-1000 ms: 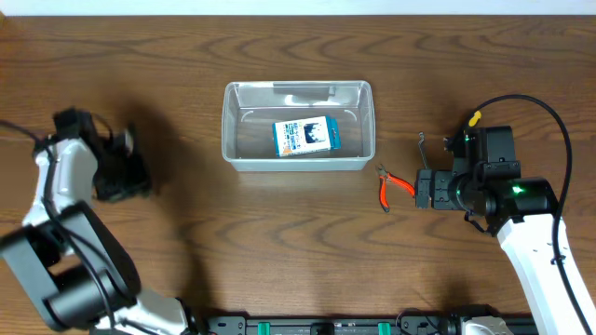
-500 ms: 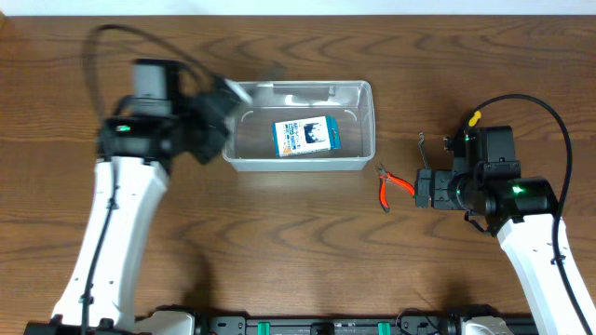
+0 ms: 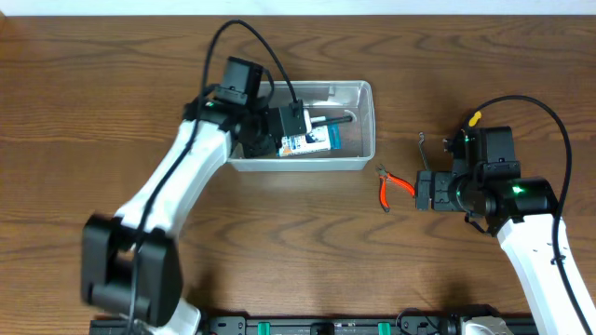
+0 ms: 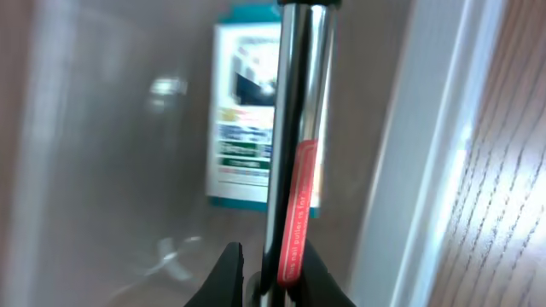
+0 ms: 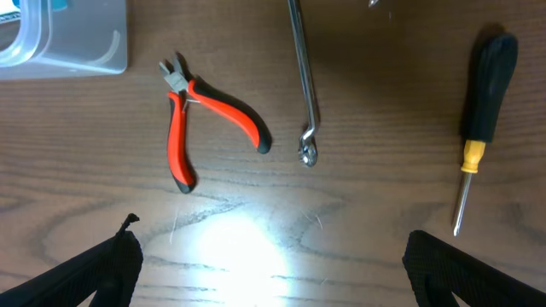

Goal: Pack container
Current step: 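Carry the hammer with the left gripper into the container and release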

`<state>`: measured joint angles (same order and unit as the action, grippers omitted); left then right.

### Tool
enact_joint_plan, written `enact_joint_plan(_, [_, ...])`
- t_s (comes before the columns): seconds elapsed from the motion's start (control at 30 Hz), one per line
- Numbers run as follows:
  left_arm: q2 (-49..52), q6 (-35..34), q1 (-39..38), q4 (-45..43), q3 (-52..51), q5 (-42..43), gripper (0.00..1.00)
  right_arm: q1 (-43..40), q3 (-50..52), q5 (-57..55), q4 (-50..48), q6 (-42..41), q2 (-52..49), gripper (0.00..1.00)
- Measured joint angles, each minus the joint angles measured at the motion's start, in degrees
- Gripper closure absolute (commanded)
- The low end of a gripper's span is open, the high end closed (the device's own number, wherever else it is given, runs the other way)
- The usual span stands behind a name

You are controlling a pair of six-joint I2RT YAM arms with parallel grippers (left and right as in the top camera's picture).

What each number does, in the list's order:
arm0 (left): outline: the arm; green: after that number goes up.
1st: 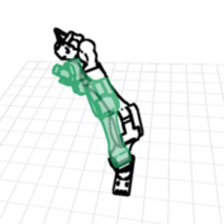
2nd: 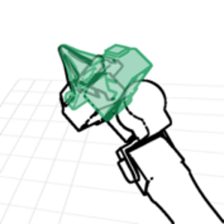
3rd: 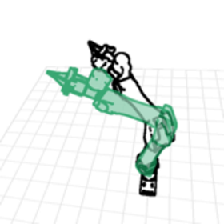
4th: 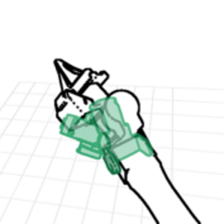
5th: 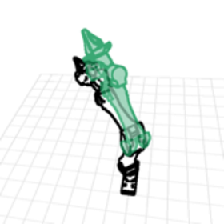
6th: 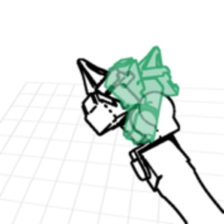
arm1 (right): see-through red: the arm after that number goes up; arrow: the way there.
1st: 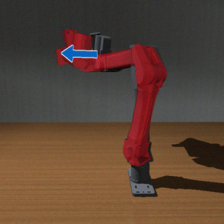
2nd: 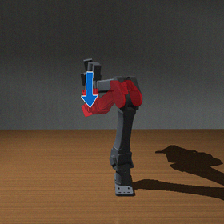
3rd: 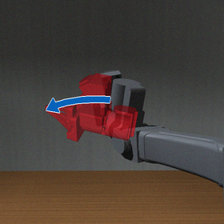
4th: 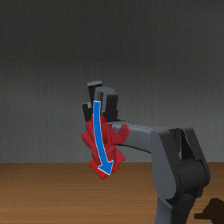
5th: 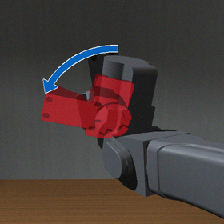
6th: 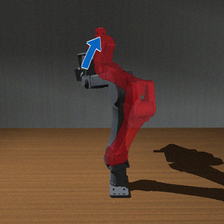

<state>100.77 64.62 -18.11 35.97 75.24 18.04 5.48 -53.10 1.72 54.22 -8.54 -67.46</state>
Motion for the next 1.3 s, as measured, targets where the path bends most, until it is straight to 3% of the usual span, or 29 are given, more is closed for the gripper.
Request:
enact_joint_plan(0.4, [5.86,0.2,0.11,0.24,0.0,-2.89,0.93,0.0,0.0,0.0,0.83,0.02,0.0,0.01])
enact_joint_plan(0.5, [6.56,0.28,0.11,0.24,0.0,-3.63,0.74,0.0,0.0,0.0,0.83,0.02,0.0,0.01])
enact_joint_plan(0.67, [6.73,0.81,0.22,0.15,0.0,-4.28,0.59,0.0,0.0,0.0,0.83,0.02,0.0,0.01])
enact_joint_plan(1.3, [6.73,0.48,0.44,-0.28,0.0,-4.55,0.59,0.0,0.0,0.0,0.83,0.02,0.0,0.01])
